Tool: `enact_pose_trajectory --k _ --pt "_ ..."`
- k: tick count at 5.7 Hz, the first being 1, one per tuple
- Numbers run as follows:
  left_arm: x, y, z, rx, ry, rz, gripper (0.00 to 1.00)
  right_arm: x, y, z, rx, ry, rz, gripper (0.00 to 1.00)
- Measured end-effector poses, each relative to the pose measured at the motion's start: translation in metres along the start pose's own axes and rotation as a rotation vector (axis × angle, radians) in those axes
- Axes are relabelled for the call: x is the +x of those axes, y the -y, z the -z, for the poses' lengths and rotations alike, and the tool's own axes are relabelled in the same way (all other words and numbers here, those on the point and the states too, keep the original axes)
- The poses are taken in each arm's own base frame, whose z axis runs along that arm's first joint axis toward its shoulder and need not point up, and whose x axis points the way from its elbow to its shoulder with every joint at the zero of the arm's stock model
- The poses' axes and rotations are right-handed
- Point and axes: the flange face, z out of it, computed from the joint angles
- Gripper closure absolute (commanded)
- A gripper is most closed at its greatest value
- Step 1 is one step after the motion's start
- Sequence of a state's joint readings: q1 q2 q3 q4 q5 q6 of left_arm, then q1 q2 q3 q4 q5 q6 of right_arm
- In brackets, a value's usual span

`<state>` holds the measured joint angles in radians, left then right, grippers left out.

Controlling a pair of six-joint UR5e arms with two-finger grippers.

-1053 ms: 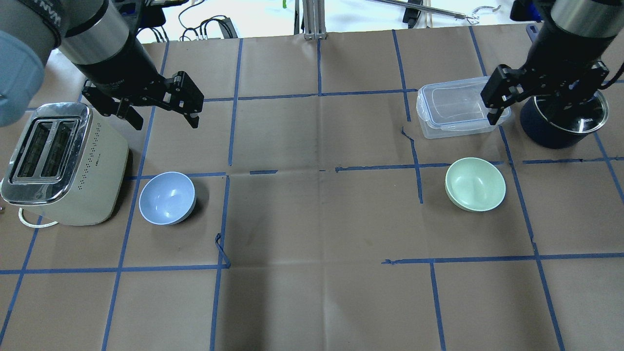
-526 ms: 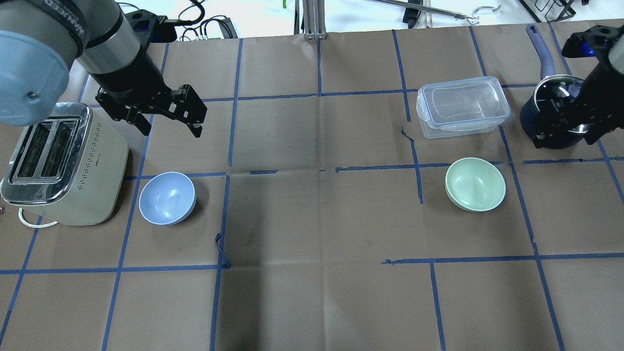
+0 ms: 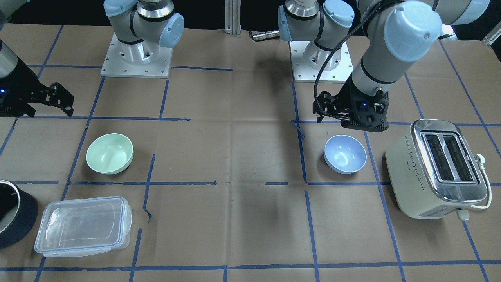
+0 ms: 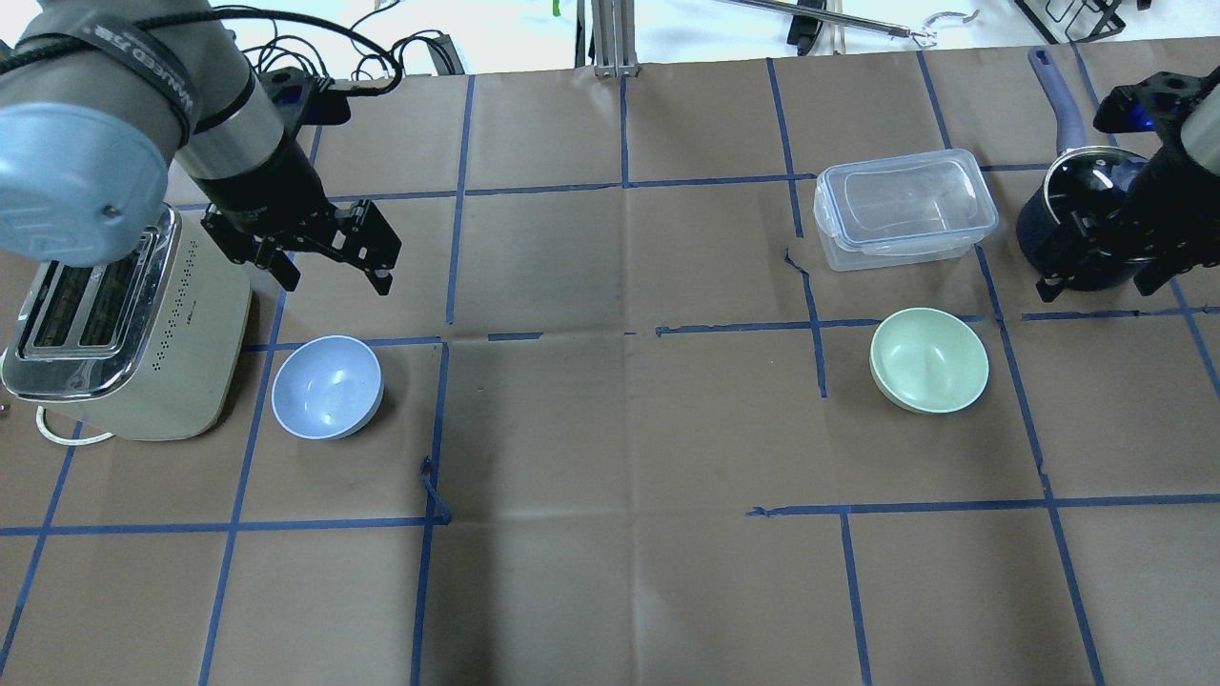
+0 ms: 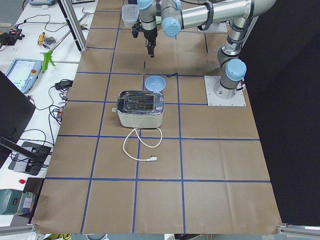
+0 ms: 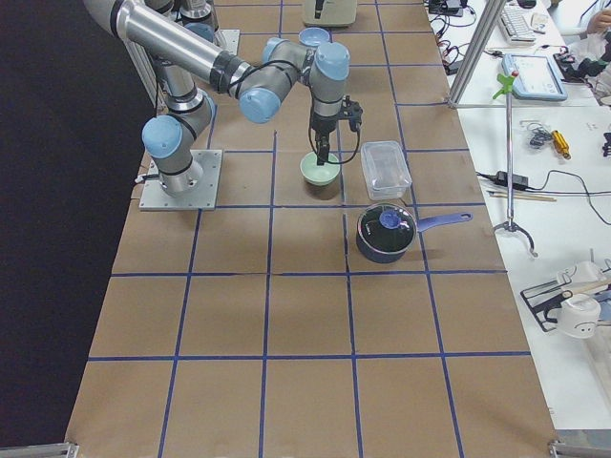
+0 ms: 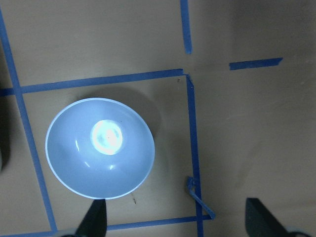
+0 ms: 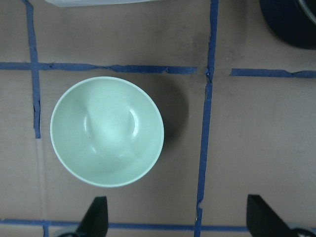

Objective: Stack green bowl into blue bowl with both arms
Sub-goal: 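Lower left gripper to blue bowl while right gripper lowers to green bowl, then grasp blue bowl rim with left gripper while right grasps green bowl rim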

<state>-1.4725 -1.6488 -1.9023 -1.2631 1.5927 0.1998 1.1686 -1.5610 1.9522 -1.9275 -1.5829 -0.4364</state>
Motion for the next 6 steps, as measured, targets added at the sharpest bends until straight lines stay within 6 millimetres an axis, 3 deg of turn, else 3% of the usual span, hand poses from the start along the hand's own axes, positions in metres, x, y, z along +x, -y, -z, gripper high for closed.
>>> enact_pose_trajectory --k 2,3,4,5,6 --pt "-0.002 -0.006 -0.071 -0.003 0.025 -0.008 0.07 -0.003 -0.001 -0.073 -0.009 0.006 0.001 0.0" --pt "-0.003 -0.003 -0.09 -0.009 0.027 -0.011 0.36 -0.006 -0.006 -0.101 -0.033 0.019 0.003 0.0" --pt "-0.004 0.003 -0.101 -0.009 0.028 -0.014 0.78 -0.007 -0.009 -0.115 -0.041 0.022 0.003 0.0" --pt "-0.004 0.006 -0.108 -0.013 0.027 -0.018 0.92 -0.007 -0.01 -0.119 -0.04 0.022 0.003 0.34" --pt "-0.004 0.007 -0.111 -0.017 0.026 -0.02 1.0 -0.007 -0.008 -0.119 -0.026 0.016 0.003 0.72"
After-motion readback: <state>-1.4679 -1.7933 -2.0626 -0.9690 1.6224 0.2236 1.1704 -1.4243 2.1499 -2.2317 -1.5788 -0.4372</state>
